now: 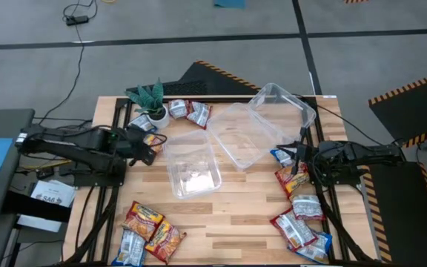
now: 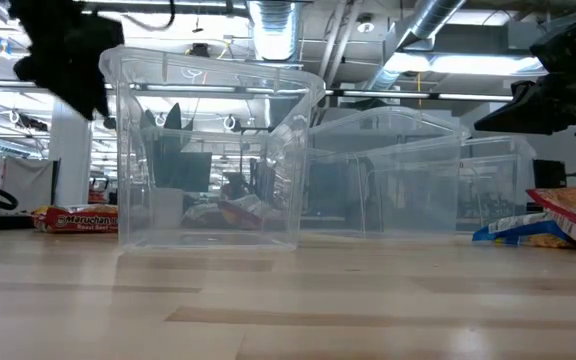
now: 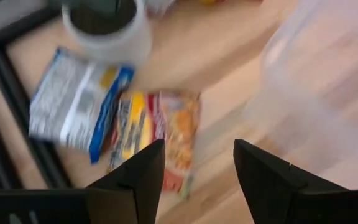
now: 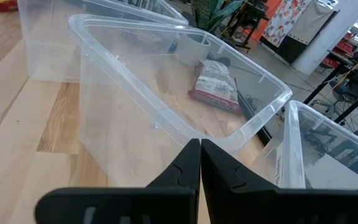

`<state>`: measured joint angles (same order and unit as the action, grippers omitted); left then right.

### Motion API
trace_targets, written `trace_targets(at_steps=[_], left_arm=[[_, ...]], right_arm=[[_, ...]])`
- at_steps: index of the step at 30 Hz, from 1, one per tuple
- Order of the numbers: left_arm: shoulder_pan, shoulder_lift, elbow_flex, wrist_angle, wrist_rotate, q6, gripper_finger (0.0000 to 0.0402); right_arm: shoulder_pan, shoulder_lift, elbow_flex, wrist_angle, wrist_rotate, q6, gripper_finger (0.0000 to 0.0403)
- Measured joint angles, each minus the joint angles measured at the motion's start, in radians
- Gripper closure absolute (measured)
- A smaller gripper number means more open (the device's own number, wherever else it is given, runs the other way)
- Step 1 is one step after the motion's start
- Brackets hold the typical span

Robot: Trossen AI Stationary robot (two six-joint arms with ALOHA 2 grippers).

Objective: Sort Maruchan noodles
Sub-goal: Put the red noodle pack into the bottom bin

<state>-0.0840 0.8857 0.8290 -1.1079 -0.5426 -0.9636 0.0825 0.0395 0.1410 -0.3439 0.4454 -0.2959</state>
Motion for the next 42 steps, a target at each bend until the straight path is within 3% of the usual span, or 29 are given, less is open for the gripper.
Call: trace_targets(at_steps=[7, 13, 26, 33, 37, 42], left_arm=[[0.112, -0.026, -0.136, 0.016, 0.093, -0.009, 0.0221], [0.232, -0.082, -0.29, 0.252, 0.244, 0.087, 0.0221], [0.341, -0.009, -0.432, 0.474, 0.25, 0.177, 0.0221], [0.35, 0.05, -0.457, 0.498, 0.223, 0.188, 0.0223], [0.346, 0.071, -0.457, 0.499, 0.211, 0.197, 0.0268], [0.347, 0.079, -0.456, 0.494, 0.219, 0.221, 0.0385]], right_arm=[[0.0, 0.0, 0.0, 0.0, 0.0, 0.0, 0.0368], [0.0, 0.0, 0.0, 0.0, 0.0, 0.0, 0.0368], [0.0, 0.0, 0.0, 0.0, 0.0, 0.0, 0.0368], [0.0, 0.0, 0.0, 0.0, 0.0, 0.0, 0.0368], [0.0, 0.0, 0.0, 0.0, -0.001, 0.0, 0.0368], [0.0, 0.0, 0.0, 0.0, 0.0, 0.0, 0.0368]])
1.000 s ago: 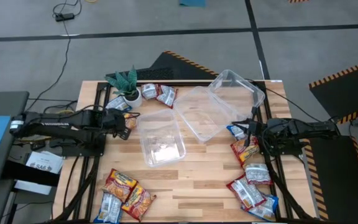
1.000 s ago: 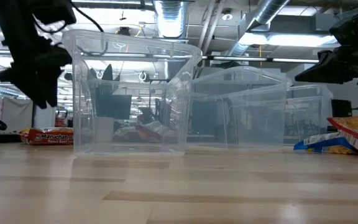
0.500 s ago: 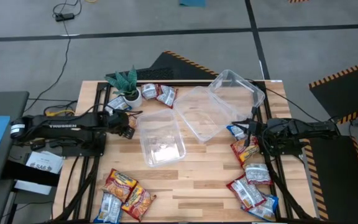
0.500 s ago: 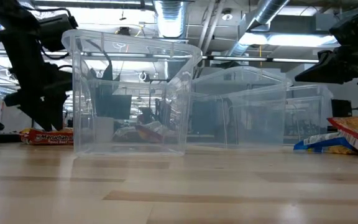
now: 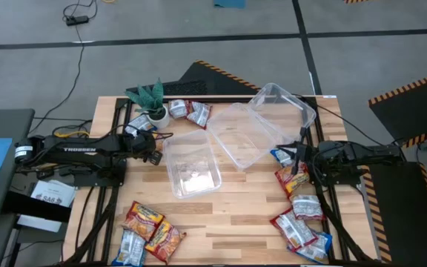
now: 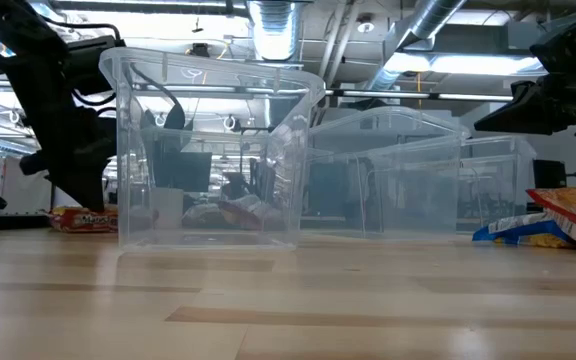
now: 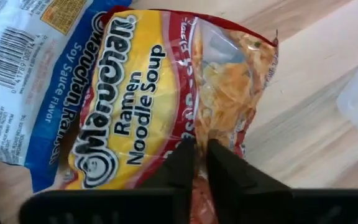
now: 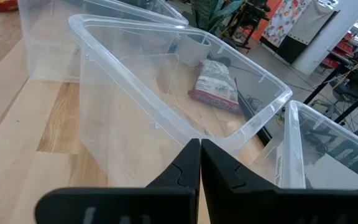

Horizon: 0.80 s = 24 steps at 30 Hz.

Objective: Sort Maruchan noodles
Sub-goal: Put the red noodle pack into the bottom bin

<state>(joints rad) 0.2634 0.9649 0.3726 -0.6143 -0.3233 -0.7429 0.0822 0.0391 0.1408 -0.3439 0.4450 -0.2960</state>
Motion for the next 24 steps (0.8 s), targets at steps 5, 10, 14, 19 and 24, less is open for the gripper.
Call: trace_targets(at_steps=[5, 10, 14, 19, 24], left_arm=[[-0.015, -0.012, 0.043, -0.075, 0.064, 0.003, 0.04], [-0.034, -0.045, 0.152, -0.207, 0.073, 0.014, 0.0401], [-0.045, -0.059, 0.243, -0.327, 0.066, 0.007, 0.0401], [-0.057, -0.063, 0.341, -0.411, 0.076, 0.023, 0.0401], [-0.058, -0.063, 0.333, -0.417, 0.144, 0.042, 0.0401]], right_arm=[[0.0, 0.0, 0.0, 0.0, 0.0, 0.0, 0.0368], [0.0, 0.0, 0.0, 0.0, -0.001, 0.0, 0.0368], [0.0, 0.0, 0.0, 0.0, -0.001, 0.0, 0.0368], [0.0, 0.0, 0.0, -0.001, -0.001, 0.0, 0.0368], [0.0, 0.0, 0.0, 0.0, -0.001, 0.0, 0.0368]])
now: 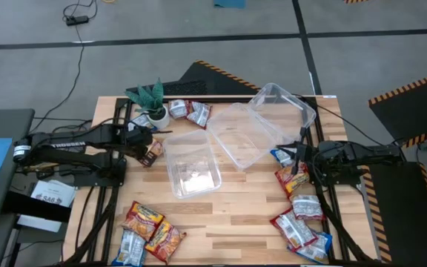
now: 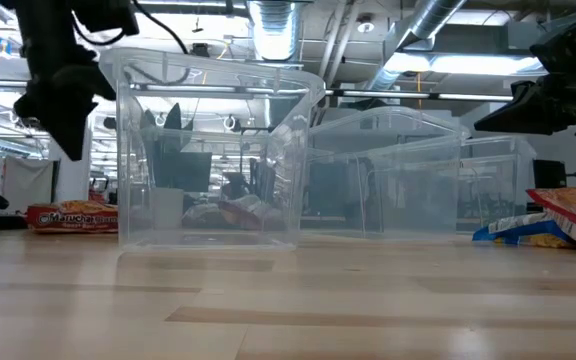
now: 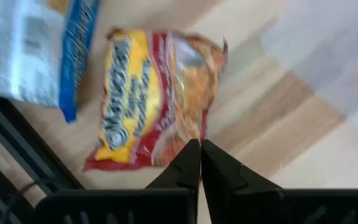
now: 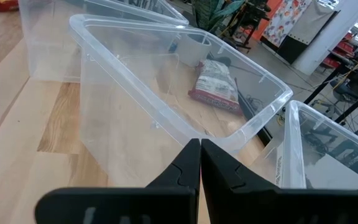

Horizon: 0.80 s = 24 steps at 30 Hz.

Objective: Sort Maruchan noodles
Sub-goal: Put the red noodle pack into the bottom bin

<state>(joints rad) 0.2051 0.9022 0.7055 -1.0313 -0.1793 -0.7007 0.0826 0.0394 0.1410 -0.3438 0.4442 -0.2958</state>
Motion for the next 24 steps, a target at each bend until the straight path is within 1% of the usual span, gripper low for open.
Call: trace_targets(at_steps=[3, 5, 13, 16, 19, 22, 24], left_arm=[[-0.022, 0.0, -0.036, 0.001, 0.03, 0.0, 0.0394], [-0.049, 0.0, -0.055, 0.0, 0.03, -0.011, 0.038], [-0.176, 0.001, -0.09, 0.12, -0.017, -0.055, 0.0288], [-0.219, 0.012, -0.09, 0.115, -0.043, -0.083, 0.0255], [-0.256, 0.032, -0.091, 0.097, -0.097, -0.131, 0.0232], [-0.286, 0.06, -0.091, 0.097, -0.153, -0.151, 0.0222], [-0.299, 0.09, -0.091, 0.097, -0.173, -0.158, 0.0221]], right_arm=[[0.0, 0.0, 0.0, -0.001, 0.0, 0.0, 0.0368], [0.0, 0.0, 0.0, 0.0, 0.0, 0.0, 0.0368], [0.0, 0.0, 0.0, 0.0, 0.0, 0.0, 0.0368], [0.0, 0.0, 0.0, -0.001, 0.0, 0.0, 0.0368], [0.0, 0.0, 0.0, -0.001, 0.0, 0.0, 0.0368], [0.0, 0.0, 0.0, -0.001, 0.0, 0.0, 0.0368], [0.0, 0.0, 0.0, 0.0, 0.0, 0.0, 0.0368]])
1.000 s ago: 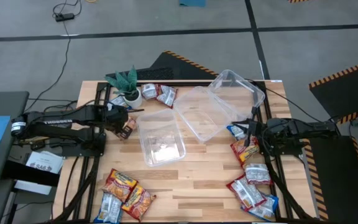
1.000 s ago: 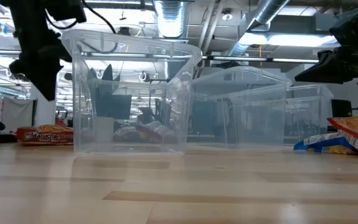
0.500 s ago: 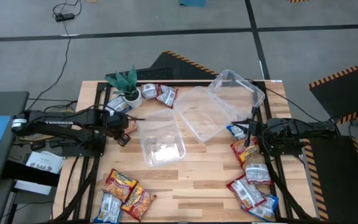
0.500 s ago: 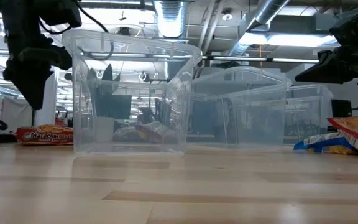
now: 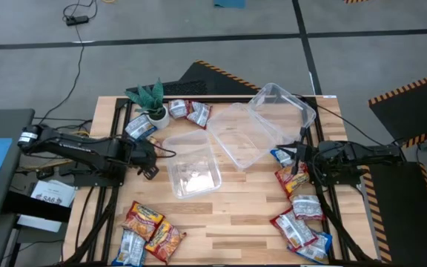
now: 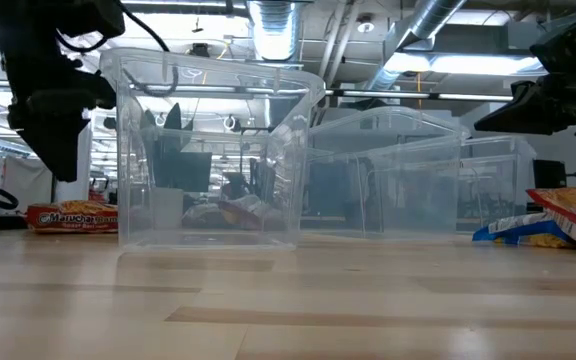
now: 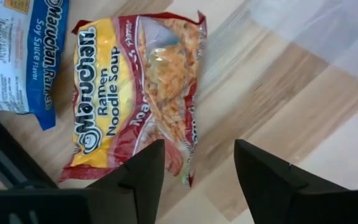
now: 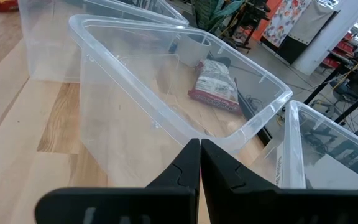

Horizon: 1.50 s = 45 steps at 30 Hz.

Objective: Sort Maruchan noodles
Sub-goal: Put the red noodle pack into the bottom bin

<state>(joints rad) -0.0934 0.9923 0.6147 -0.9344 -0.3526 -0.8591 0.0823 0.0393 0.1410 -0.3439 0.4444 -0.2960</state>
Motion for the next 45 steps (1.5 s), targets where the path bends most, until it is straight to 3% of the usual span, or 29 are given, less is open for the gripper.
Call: trace_targets(at_steps=[14, 24, 28, 33, 45], left_arm=[[-0.028, 0.296, 0.0, 0.012, -0.045, -0.026, 0.0221], [-0.028, 0.441, 0.003, 0.02, -0.096, -0.038, 0.0223], [-0.027, 0.449, 0.001, -0.02, -0.094, -0.053, 0.0267], [-0.027, 0.427, 0.007, -0.027, -0.08, -0.048, 0.0385], [-0.027, 0.345, 0.08, -0.062, -0.093, -0.025, 0.0401]], right_arm=[[0.0, 0.0, 0.0, 0.0, 0.0, 0.0, 0.0368], [0.0, 0.0, 0.0, 0.0, 0.0, 0.0, 0.0368], [0.0, 0.0, 0.0, 0.0, 0.0, 0.0, 0.0368], [0.0, 0.0, 0.0, 0.0, 0.0, 0.0, 0.0368], [0.0, 0.0, 0.0, 0.0, 0.0, 0.0, 0.0368]])
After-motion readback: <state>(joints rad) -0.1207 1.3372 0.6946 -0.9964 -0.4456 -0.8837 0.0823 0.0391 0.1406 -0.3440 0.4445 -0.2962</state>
